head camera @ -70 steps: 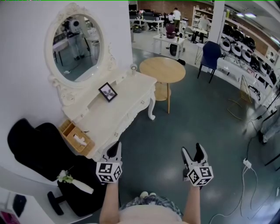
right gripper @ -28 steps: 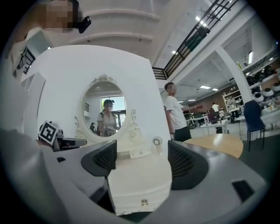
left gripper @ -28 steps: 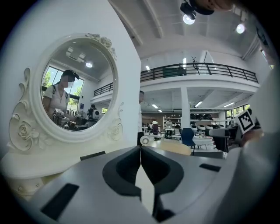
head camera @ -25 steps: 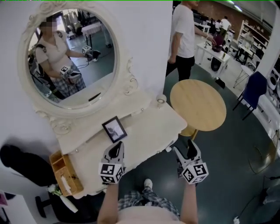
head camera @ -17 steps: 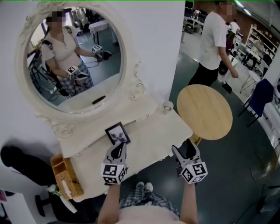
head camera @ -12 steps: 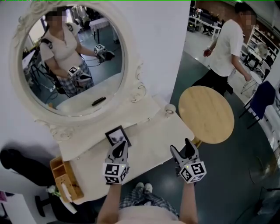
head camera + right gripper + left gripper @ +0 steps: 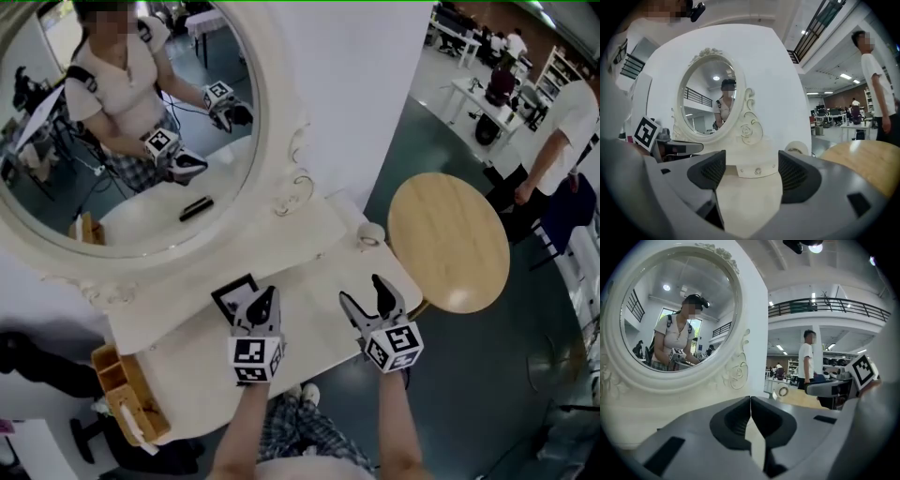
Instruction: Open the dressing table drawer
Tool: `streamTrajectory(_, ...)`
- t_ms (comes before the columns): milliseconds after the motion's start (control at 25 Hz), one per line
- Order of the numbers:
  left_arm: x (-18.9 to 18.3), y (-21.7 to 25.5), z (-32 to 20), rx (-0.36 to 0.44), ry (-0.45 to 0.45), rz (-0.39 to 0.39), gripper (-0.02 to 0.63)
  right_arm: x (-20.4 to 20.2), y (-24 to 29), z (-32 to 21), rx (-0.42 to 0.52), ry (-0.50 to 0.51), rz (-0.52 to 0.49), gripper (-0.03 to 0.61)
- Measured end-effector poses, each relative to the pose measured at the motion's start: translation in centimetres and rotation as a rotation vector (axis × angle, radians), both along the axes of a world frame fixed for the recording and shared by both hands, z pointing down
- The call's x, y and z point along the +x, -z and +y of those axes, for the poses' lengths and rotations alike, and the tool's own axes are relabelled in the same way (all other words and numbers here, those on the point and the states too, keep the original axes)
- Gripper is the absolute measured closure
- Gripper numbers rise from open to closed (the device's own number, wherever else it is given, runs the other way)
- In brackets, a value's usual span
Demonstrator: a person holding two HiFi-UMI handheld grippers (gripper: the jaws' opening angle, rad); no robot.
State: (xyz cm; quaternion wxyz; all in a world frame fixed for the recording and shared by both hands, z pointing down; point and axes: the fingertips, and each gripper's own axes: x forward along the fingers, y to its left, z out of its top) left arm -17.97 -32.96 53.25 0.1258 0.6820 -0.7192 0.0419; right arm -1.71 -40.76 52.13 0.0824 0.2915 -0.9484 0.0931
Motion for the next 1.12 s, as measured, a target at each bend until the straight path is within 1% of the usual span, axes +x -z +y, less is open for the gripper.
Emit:
streamTrajectory(200, -0.2, -2.6, -3.6, -0.018, 0.048, 0.037, 0.586, -3.3, -2.9, -3.7, -0.019, -0.002, 0.030, 0.237)
streamTrajectory(400, 0.8, -5.4, -5.8, -0.053, 0.070, 0.079, 0.586, -5.7, -6.3, -6.1, -0.037, -0.009, 0.103, 0.249)
streamTrajectory(560, 1.5, -7.3, -6.6, -0.083, 0.072, 0.100, 0.586, -7.3, -9.1, -6.6, -0.072, 0.008, 0.144, 0.287)
streamTrajectory(800, 1.8, -8.8, -7.3, -0.102, 0.070, 0.118, 0.586, -9.3, -11.7, -8.0, -0.103, 0.005, 0.216, 0.347)
streamTrajectory(960, 1.5, -9.5, -7.3, -0.112, 0.082, 0.121, 0.586, -10.5, -13.7, -8.2, -0.149, 0.035, 0.279, 0.361)
streamTrajectory(1040, 1.4, -9.8, -7.4, -0.118, 0.084, 0.122, 0.586, -10.8, -14.2, -8.2, -0.161, 0.043, 0.295, 0.381)
streamTrajectory(1120, 1.3, -10.0, -7.4, -0.124, 0.084, 0.122, 0.586, -11.0, -14.7, -8.3, -0.173, 0.043, 0.307, 0.385)
